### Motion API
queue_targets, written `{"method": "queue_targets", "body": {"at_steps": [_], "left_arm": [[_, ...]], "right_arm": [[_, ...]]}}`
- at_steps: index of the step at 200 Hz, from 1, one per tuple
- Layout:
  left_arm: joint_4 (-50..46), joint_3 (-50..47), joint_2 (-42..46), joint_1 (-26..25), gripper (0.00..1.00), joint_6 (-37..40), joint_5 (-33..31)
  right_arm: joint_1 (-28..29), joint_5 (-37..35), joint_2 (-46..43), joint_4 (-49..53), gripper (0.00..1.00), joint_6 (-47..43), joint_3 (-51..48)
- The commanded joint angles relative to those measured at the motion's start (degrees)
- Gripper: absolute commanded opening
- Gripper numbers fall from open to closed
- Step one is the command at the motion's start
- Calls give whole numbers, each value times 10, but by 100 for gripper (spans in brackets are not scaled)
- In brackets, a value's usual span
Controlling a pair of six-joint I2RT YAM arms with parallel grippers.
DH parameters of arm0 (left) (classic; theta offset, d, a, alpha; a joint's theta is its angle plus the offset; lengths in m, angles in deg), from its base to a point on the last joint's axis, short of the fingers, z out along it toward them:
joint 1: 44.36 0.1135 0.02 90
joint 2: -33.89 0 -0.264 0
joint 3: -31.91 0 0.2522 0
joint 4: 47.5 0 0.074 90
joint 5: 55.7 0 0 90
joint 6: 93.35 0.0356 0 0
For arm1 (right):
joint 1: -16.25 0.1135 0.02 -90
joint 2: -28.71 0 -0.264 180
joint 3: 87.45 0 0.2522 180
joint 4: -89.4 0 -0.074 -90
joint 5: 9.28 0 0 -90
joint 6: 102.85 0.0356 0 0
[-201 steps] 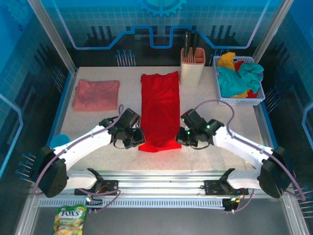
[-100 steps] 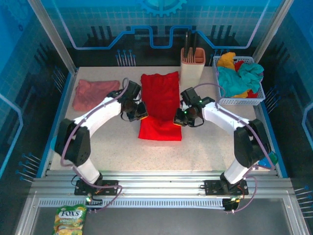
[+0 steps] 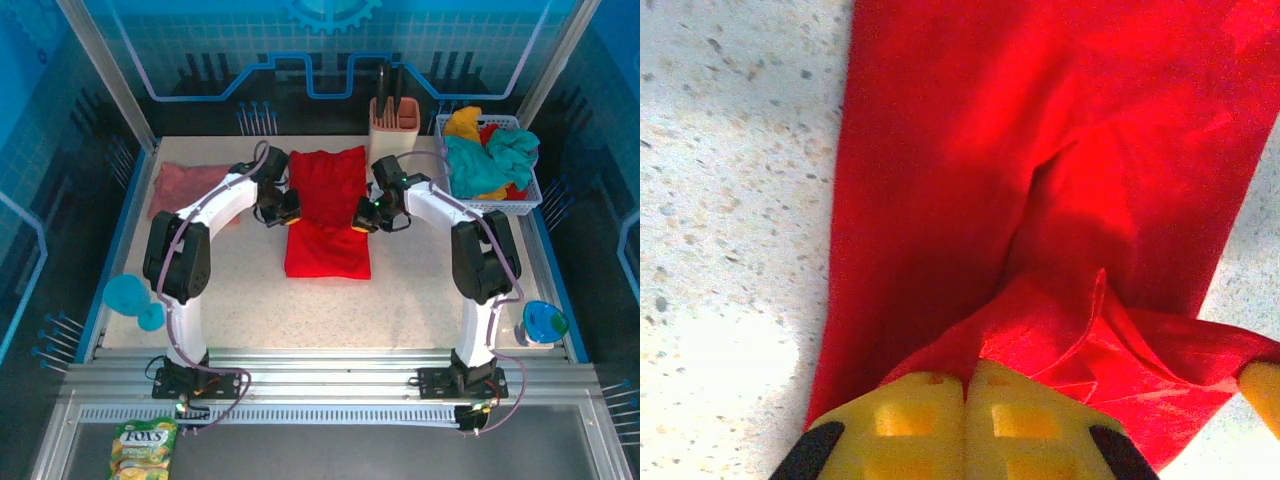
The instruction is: Fold and stack the t-shirts
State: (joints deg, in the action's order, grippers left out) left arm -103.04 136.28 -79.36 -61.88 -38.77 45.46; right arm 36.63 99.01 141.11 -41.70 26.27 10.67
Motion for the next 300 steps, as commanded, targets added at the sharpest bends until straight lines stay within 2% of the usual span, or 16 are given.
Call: {"method": "queue_targets", "body": {"at_steps": [1,93,118,125,132,145,159,170,178,189,206,225,256,285,300], "left_arm": [[-12,22,-14,16,0,15,5],[11,61,-72,22,0,26,39],[18,69,-76,22,10,33,37],[19,74,-78,23,15,38,37],[15,82,-80,24,28,43,36],[5,95,-77,26,49,56,36],[7,89,-55,28,70,70,36],[8,73,-26,29,74,81,33],[7,56,-2,31,76,87,31],[6,22,35,32,83,97,29],[12,-47,91,32,82,107,35],[34,-146,155,33,73,102,60],[108,-285,243,32,68,72,107],[182,-374,260,31,64,34,140],[221,-402,245,28,59,27,156]], "right_arm": [[-15,18,24,18,0,-12,29],[-40,30,72,14,0,-5,65],[-45,21,81,16,0,0,71],[-45,20,81,14,4,3,71],[-47,21,80,11,10,6,70],[-48,28,72,2,43,9,64],[-48,31,52,-4,61,4,52],[-48,27,30,-4,81,-2,34],[-48,24,9,-5,91,-6,16],[-47,26,-26,-10,100,-9,-20],[-45,51,-72,-21,100,-8,-83],[-40,66,-132,-43,99,3,-170],[-23,72,-206,-82,95,35,-286],[-1,63,-225,-130,91,58,-336],[3,74,-208,-164,84,63,-360]]}}
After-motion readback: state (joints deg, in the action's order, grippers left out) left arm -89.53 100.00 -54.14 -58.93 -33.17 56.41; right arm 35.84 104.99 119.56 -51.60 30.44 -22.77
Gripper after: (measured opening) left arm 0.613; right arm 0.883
